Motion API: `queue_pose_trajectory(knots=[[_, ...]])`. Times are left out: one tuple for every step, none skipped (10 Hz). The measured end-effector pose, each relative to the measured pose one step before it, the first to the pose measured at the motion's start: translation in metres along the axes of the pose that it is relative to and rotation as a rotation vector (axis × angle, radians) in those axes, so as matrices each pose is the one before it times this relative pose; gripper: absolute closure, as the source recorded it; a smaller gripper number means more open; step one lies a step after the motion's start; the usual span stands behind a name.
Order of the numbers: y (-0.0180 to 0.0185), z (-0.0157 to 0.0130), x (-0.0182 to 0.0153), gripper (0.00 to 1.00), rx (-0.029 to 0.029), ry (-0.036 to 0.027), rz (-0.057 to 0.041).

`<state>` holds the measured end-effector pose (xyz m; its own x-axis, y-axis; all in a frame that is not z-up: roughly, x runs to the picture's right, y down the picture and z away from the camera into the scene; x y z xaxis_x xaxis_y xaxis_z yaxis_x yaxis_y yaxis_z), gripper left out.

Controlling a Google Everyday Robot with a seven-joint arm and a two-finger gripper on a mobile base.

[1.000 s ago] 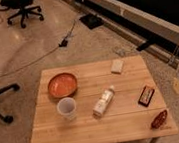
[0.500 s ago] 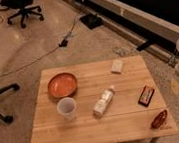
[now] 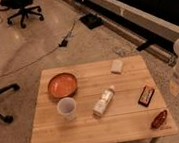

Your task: Place the eraser in the ceramic cup

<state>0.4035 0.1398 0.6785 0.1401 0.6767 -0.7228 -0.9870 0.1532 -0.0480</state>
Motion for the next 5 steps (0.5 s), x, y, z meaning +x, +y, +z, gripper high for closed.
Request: queue_pose_trajectory(knots=[[0.00153, 0.00119, -0.00064, 0.60, 0.00198, 0.00445, -0.00489], [0.00086, 0.00154, 0.00111, 0.60, 0.00084, 0.00389, -0.00313], [0.00048, 0.00230, 0.00204, 0.60, 0.00222, 0.00482, -0.00376], [0.00196, 0.00182, 0.00032, 0.60, 0.00224, 0.00421, -0.00680], [0.00267, 0.00117, -0.00104, 0.60, 0.00102, 0.00247, -0.00666]])
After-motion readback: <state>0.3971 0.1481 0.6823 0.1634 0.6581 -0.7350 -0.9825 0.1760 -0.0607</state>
